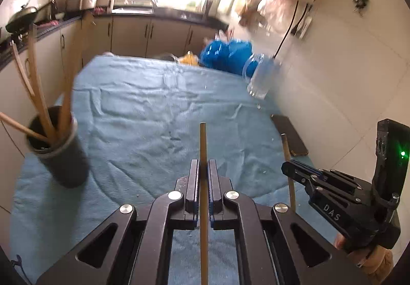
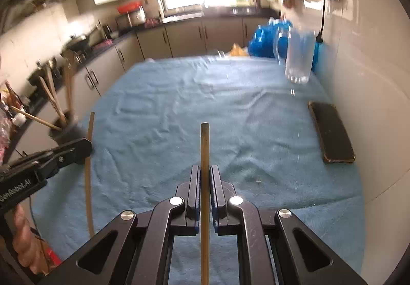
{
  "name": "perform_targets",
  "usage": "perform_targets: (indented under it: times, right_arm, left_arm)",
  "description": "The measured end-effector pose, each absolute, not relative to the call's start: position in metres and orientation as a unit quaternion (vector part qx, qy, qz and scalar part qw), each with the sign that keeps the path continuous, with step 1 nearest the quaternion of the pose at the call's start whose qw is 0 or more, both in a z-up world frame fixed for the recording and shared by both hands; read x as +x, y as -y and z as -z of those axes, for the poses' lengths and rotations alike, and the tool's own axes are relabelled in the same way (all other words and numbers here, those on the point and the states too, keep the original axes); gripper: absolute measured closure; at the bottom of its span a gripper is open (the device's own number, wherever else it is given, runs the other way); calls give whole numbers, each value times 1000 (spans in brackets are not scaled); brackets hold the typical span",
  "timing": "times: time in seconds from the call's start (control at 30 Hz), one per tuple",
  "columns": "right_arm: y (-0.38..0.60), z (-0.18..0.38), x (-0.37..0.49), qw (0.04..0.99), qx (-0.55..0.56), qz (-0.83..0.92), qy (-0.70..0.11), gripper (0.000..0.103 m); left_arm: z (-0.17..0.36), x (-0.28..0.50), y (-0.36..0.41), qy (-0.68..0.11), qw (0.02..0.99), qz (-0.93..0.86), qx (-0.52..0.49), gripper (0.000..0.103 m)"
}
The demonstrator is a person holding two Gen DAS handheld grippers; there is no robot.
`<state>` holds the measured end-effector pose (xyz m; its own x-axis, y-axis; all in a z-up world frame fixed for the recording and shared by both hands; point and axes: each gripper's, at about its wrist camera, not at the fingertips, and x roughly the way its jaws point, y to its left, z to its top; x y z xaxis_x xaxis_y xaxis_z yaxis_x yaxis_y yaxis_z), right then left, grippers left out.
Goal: Organize utensils
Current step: 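Carry both chopsticks over the black holder and lower them in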
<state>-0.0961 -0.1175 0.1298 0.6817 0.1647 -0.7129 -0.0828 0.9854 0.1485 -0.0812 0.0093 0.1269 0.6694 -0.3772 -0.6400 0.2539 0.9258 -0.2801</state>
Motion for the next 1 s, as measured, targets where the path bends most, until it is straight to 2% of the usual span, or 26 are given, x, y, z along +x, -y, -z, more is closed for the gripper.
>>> perform_targets:
  times: [0.4,0.63,1.0]
  right_arm:
    - [102,-144,-143,937,114,-79,-320,95]
    - [88,-153,-141,940,113,-91,-308,95]
    - [49,-178,-106,943,104,-131,-287,95]
  left_arm:
    - [-153,-131,-56,-319,922,181,-123,98]
    - [-176,-149,-81,-277,935,172,-140,98]
    - [-200,-140,-138,-255,933,167,-189,98]
